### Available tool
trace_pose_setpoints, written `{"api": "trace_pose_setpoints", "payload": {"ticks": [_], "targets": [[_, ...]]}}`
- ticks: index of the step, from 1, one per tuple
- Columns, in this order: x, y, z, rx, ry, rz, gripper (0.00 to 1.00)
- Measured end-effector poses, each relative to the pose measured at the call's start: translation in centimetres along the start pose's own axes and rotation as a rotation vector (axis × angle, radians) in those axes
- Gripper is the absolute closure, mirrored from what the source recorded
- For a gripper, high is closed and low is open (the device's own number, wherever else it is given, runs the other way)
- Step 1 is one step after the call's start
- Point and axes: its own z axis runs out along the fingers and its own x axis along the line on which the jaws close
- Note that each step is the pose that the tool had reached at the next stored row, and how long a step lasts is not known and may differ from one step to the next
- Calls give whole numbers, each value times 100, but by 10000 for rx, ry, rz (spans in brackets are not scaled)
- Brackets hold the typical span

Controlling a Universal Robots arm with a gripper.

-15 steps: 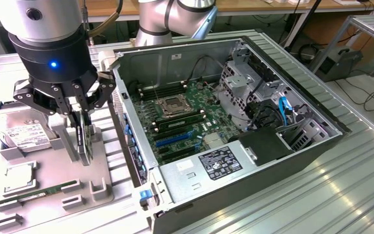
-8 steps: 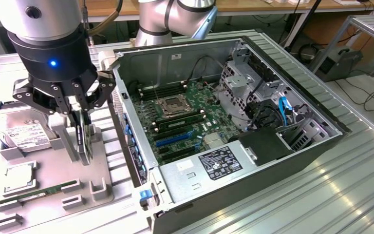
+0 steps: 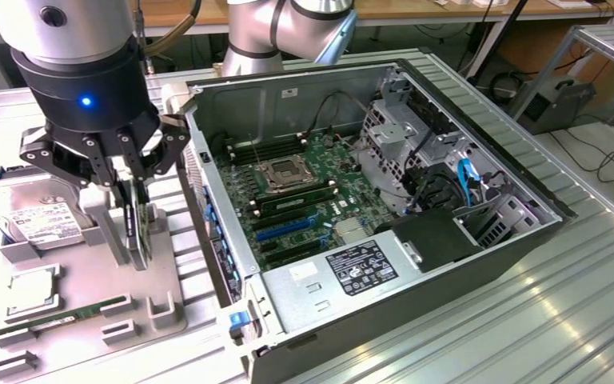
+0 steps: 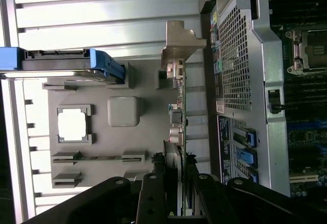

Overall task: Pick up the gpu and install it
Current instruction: 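Pick up the gpu and move the gpu toward the slot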

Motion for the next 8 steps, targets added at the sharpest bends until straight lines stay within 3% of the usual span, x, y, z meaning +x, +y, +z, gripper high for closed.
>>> {"api": "trace_pose_setpoints", "payload": {"ticks": [8], "targets": [[0,1,-17,1,0,0,74]]}}
